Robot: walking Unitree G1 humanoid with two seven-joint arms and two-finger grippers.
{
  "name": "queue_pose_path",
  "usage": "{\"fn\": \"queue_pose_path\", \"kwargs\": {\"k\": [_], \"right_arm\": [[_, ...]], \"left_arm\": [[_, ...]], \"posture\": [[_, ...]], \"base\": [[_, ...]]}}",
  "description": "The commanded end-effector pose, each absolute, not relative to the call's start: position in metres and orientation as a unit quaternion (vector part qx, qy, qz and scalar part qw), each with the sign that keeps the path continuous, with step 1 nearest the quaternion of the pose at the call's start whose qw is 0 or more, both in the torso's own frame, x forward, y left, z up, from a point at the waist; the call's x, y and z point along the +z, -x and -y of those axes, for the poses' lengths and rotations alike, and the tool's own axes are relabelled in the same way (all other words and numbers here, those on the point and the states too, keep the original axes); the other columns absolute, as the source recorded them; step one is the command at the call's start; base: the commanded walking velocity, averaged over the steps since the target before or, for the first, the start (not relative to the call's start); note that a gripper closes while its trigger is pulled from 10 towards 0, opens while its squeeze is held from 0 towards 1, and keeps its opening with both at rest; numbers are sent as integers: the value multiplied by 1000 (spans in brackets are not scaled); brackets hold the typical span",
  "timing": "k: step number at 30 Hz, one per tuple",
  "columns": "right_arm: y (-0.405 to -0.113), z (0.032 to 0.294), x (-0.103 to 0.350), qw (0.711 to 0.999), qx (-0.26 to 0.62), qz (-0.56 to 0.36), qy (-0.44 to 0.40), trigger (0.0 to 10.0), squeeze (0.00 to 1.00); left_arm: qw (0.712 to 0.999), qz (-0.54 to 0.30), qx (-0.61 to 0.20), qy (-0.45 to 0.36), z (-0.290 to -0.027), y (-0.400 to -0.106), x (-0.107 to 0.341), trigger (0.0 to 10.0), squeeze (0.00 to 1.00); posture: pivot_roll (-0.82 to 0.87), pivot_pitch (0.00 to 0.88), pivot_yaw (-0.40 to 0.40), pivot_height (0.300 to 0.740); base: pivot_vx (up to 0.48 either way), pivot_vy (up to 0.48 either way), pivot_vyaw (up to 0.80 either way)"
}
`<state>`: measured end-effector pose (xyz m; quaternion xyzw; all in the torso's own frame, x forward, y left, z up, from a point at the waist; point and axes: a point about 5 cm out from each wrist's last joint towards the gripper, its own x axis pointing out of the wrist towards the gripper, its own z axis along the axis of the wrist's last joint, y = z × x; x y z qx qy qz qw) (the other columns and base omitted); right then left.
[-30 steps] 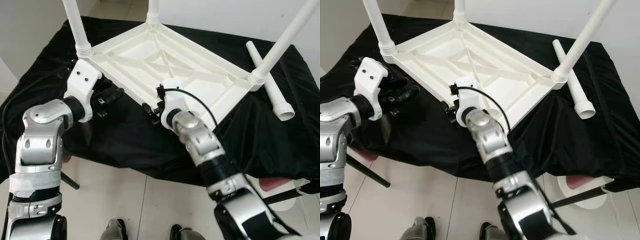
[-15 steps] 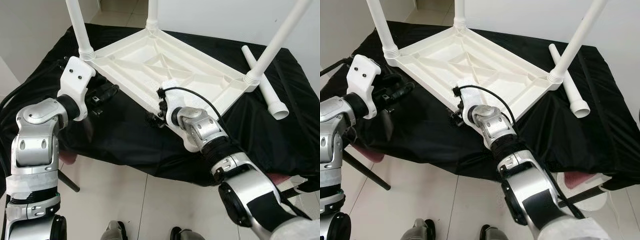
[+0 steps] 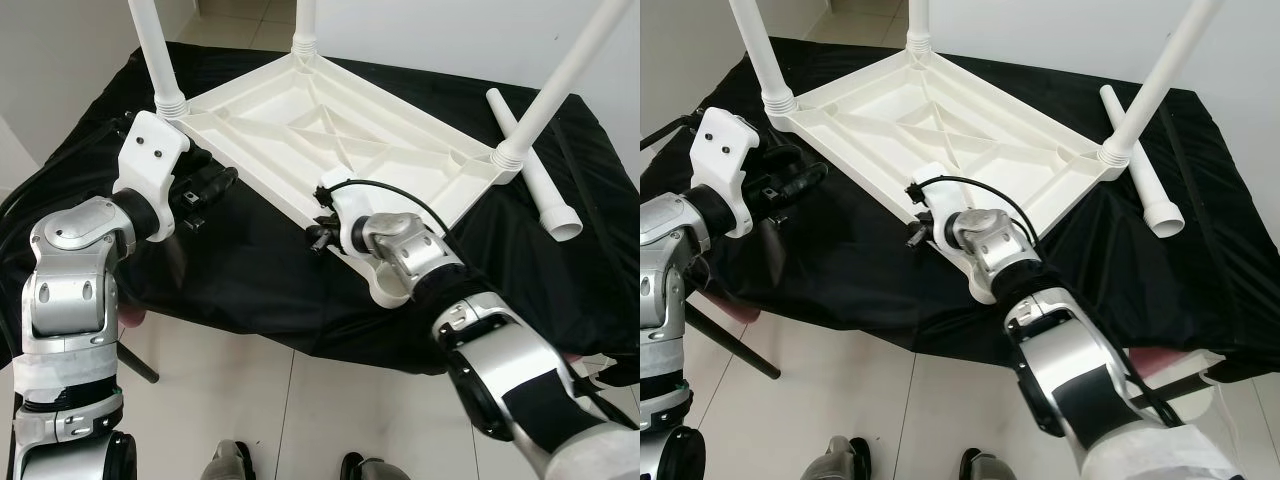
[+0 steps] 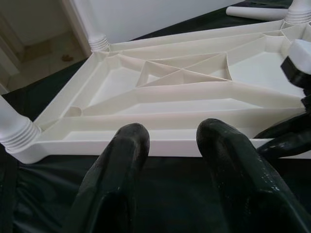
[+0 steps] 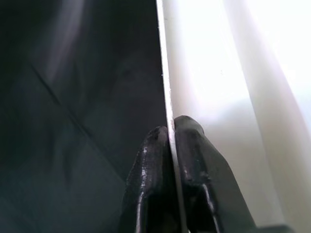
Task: Building children table
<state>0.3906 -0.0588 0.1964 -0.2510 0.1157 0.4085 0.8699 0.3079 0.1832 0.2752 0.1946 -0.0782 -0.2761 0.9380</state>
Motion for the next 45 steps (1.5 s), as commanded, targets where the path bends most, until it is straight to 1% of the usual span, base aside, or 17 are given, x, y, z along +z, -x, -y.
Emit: {"fn": "queue_pose_path", "kwargs": {"k": [1,2,6,11,16,18,24,27,28,29,32,34,36,37,42,43,45], "right_arm": [[-383,53,193,830,467,-107,286,0,0],[-376,58,192,799,507,-100,309,0,0],[-372,63,193,781,528,-93,320,0,0],[-357,74,200,729,586,-48,351,0,0],[-357,73,206,720,579,7,383,0,0],[-357,73,206,720,579,7,383,0,0],[-357,72,211,702,553,81,440,0,0],[-364,73,214,721,515,82,456,0,0],[-371,75,215,740,478,79,466,10000,0],[-375,77,215,751,453,79,475,10000,0],[-377,78,215,756,438,79,480,10000,0],[-381,79,218,782,411,85,461,10000,0],[-383,81,218,795,396,87,452,10000,0],[-384,82,218,795,392,89,453,10000,1000],[-380,82,217,804,395,93,434,10000,1000],[-372,80,218,802,424,102,409,10000,0],[-369,79,219,801,433,104,401,10000,0]], "left_arm": [[960,88,-185,-190,-191,-310,276,10000,0],[959,86,-190,-191,-190,-309,276,10000,0],[959,85,-193,-192,-189,-309,275,10000,0],[957,80,-201,-193,-189,-309,274,10000,0],[956,80,-206,-193,-186,-310,274,10000,0],[956,80,-206,-193,-186,-310,274,10000,0],[955,79,-214,-192,-181,-308,273,10000,0],[954,79,-216,-191,-180,-308,272,10000,0],[954,79,-220,-189,-177,-307,271,10000,0],[953,79,-224,-187,-174,-307,270,10000,0],[953,79,-227,-185,-173,-307,269,10000,0],[953,80,-229,-185,-171,-307,269,10000,0],[953,81,-228,-184,-171,-307,270,10000,0],[953,81,-228,-184,-171,-307,270,10000,0],[953,81,-229,-183,-171,-307,270,10000,0],[952,81,-230,-183,-170,-308,270,10000,0],[952,81,-231,-183,-170,-308,270,10000,0]], "posture": [[7,167,5,740],[6,169,7,740],[5,169,7,740],[-1,169,13,740],[0,169,16,740],[0,169,16,740],[10,164,14,740],[10,162,14,740],[8,161,15,740],[9,160,14,740],[8,158,14,740],[8,158,14,740],[9,157,14,740],[9,157,14,740],[9,157,18,740],[6,157,23,740],[6,157,23,740]], "base": [[0,0,0],[0,0,0],[0,0,0],[0,0,0],[0,0,0],[0,0,0],[0,0,0],[0,0,0],[0,0,0],[0,0,0],[0,0,0],[0,0,0],[0,0,0],[0,0,0],[0,0,0],[0,0,0],[0,0,0]]}}
